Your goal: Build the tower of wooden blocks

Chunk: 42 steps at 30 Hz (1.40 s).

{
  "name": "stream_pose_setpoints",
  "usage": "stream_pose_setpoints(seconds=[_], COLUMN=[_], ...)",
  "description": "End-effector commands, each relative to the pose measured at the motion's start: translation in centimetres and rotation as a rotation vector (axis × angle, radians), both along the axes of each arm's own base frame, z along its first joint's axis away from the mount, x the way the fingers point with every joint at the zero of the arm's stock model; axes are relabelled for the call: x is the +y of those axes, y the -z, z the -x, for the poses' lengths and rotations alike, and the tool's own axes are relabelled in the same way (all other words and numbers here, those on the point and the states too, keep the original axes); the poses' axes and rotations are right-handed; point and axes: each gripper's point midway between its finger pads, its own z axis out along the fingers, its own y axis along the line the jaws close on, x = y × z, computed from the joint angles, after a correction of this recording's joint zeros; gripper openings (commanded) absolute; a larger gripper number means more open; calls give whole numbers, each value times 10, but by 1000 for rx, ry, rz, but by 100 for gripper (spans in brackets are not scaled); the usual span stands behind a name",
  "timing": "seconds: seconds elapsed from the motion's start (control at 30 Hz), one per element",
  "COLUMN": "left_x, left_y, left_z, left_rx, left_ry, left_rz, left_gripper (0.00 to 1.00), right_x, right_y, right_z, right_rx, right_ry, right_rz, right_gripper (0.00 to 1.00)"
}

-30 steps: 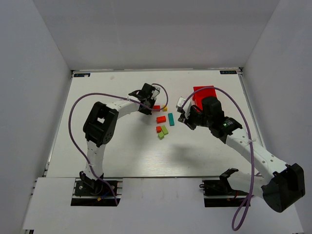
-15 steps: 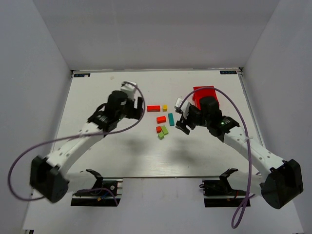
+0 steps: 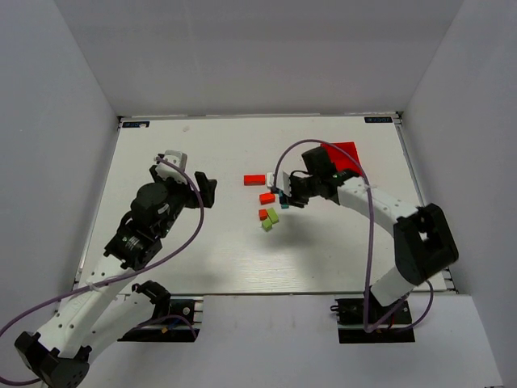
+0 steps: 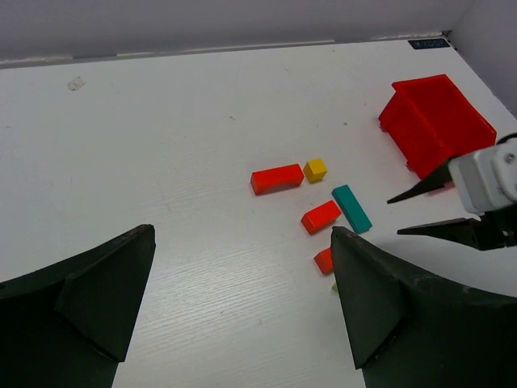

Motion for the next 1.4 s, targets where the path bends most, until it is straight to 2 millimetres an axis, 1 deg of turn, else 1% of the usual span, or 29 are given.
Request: stream_pose_setpoints(seconds=[0.0,0.03,0.07,0.1,0.13,0.17,0.23,0.27,0.37,0.4,0.47,0.8,1.17,1.2,1.23,1.33,1.37], left_x=[3,3,1,0,0,-1,-1,-1,-2,-3,-3,-3,-2,-2,-2,-2,-3], left_y=[-12,-8,-8,-5,-5,-2,-2,-2,-2,0,0,3,6,10,10,10,13], left_z=[4,4,5,3,3,2,2,2,2,1,1,0,-2,-2,-2,-2,-3], left_rx=[-32,-25,-24,-16,-16,-8,-8,-8,-8,-3,-3,5,9,17,17,17,25], left_ry=[-7,-7,2,3,3,2,2,2,12,13,13,13,5,5,5,5,5], left_rz=[31,27,28,23,23,18,18,18,19,6,5,1,-14,-19,-19,-19,-24], left_gripper=[99,99,99,99,99,99,99,99,99,99,99,99,99,99,99,99,99], right_x=[21,22,24,29,30,32,34,34,32,33,34,37,39,38,40,40,40], right_y=[-13,-11,-8,-2,0,11,10,17,22,27,31,51,62,65,64,72,71], right_z=[-22,-25,-27,-37,-40,-44,-50,-49,-52,-53,-51,-64,-70,-71,-72,-71,-72], right_rx=[-51,-43,-36,-28,-27,-5,-8,7,7,15,28,68,98,103,100,119,118], right_ry=[-133,-131,-137,-134,-136,-136,-135,-139,-142,-149,-158,-154,-153,-150,-152,-152,-154], right_rz=[-5,1,9,16,22,38,48,57,68,74,80,103,114,119,117,127,125], right_gripper=[47,49,49,53,53,53,54,54,54,54,54,56,58,58,58,58,58])
